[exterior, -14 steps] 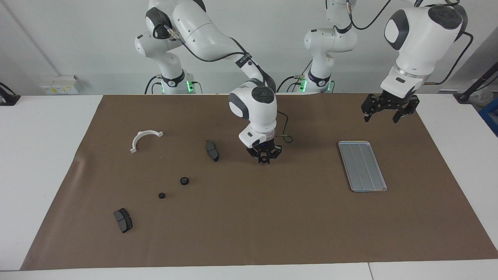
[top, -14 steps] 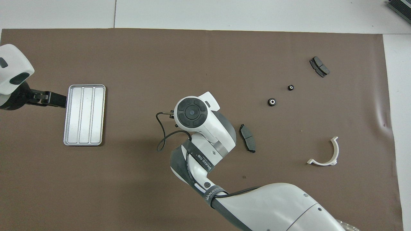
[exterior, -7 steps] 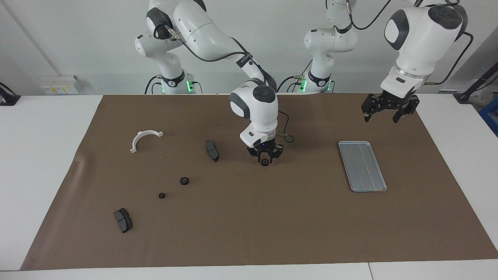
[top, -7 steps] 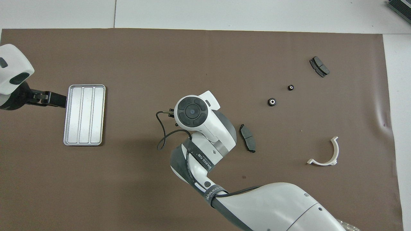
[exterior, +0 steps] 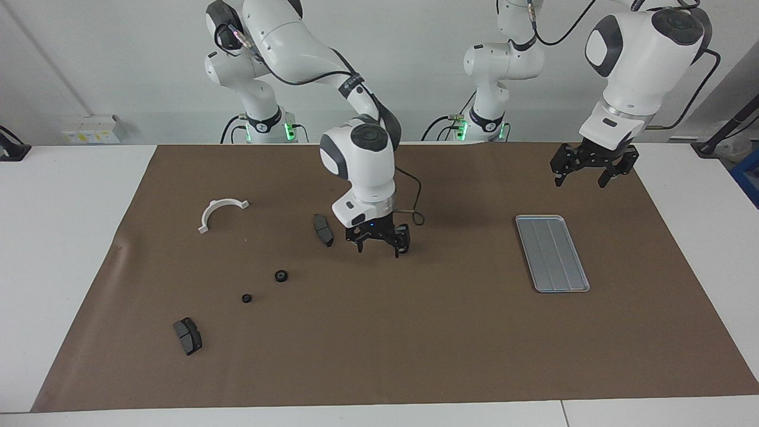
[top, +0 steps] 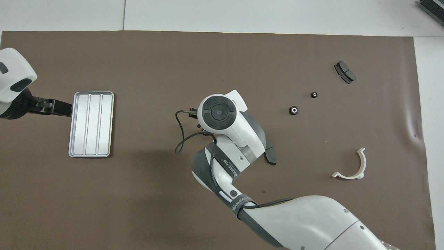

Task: Pick bearing gear from pile to tray
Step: 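Carry the gear toward the table centre and release it there, then grasp the centre gear with the left gripper while the right gripper returns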

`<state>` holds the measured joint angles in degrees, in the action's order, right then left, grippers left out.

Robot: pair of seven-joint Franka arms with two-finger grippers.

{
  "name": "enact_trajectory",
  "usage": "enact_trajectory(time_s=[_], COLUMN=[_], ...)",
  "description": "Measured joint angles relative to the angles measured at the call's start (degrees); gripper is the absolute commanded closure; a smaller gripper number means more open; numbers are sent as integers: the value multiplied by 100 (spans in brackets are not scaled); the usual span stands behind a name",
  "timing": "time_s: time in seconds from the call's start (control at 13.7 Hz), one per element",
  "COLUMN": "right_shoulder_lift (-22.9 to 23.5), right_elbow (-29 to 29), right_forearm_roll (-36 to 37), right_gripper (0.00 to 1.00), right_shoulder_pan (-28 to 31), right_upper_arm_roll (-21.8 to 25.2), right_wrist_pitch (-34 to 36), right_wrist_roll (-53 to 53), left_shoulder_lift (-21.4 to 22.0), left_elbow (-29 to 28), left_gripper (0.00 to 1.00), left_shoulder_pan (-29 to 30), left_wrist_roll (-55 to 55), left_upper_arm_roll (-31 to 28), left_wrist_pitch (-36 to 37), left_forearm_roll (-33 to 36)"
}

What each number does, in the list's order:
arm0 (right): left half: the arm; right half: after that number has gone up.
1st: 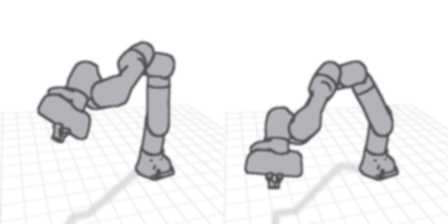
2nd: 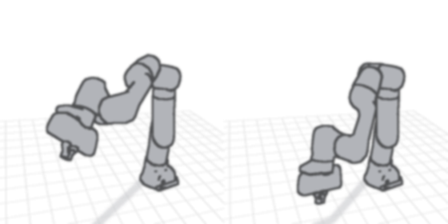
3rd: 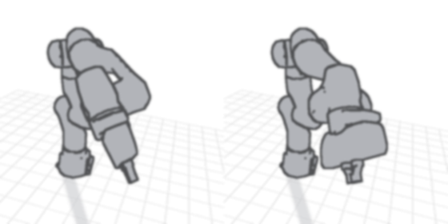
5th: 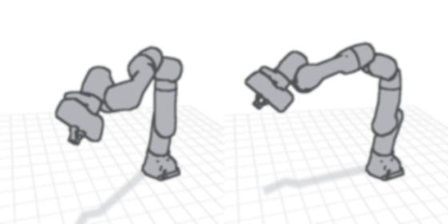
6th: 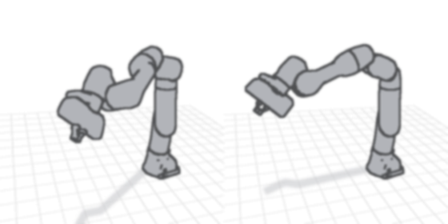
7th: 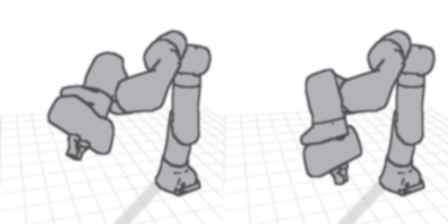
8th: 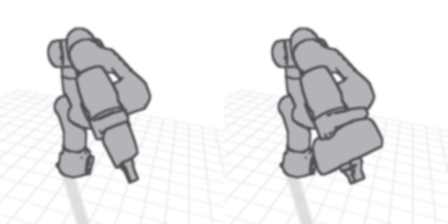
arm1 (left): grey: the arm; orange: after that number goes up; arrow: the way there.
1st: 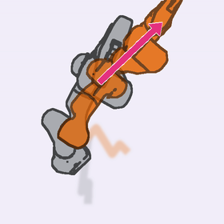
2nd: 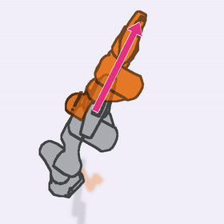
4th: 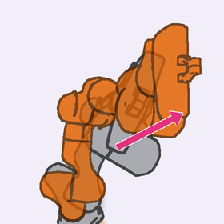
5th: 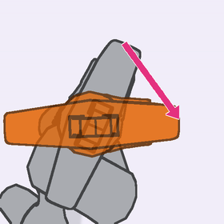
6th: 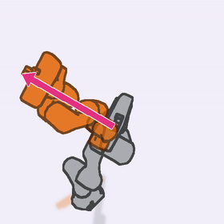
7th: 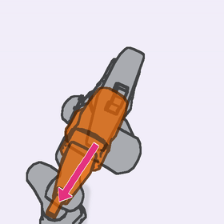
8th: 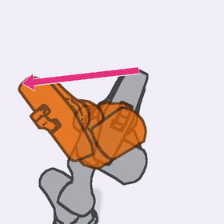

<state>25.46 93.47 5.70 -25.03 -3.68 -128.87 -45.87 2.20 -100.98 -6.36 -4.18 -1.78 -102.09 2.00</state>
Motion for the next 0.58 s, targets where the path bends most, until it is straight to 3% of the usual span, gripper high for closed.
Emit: enact_trajectory(time_s=[0.15, 0.36, 0.58], right_shoulder_lift=[-155, -215, -259], right_elbow=[182, 525, 1171], right_forearm_roll=[1, 4, 4], right_gripper=[0, 0, 0], right_shoulder_pan=[369, 921, 1519], right_upper_arm_roll=[2, 10, 12], right_wrist_pitch=[0, -111, -925], right_wrist_roll=[460, 1384, 2130], left_shoulder_lift=[29, 20, -216], left_elbow=[-95, -365, -542], left_gripper=[0, 0, 0], left_shoulder_pan=[-124, -834, -1493], left_wrist_roll=[345, 1662, 2481], left_upper_arm_roll=[57, 106, 138], left_wrist_pitch=[-26, -442, -825], left_forearm_roll=[-13, -16, -15])
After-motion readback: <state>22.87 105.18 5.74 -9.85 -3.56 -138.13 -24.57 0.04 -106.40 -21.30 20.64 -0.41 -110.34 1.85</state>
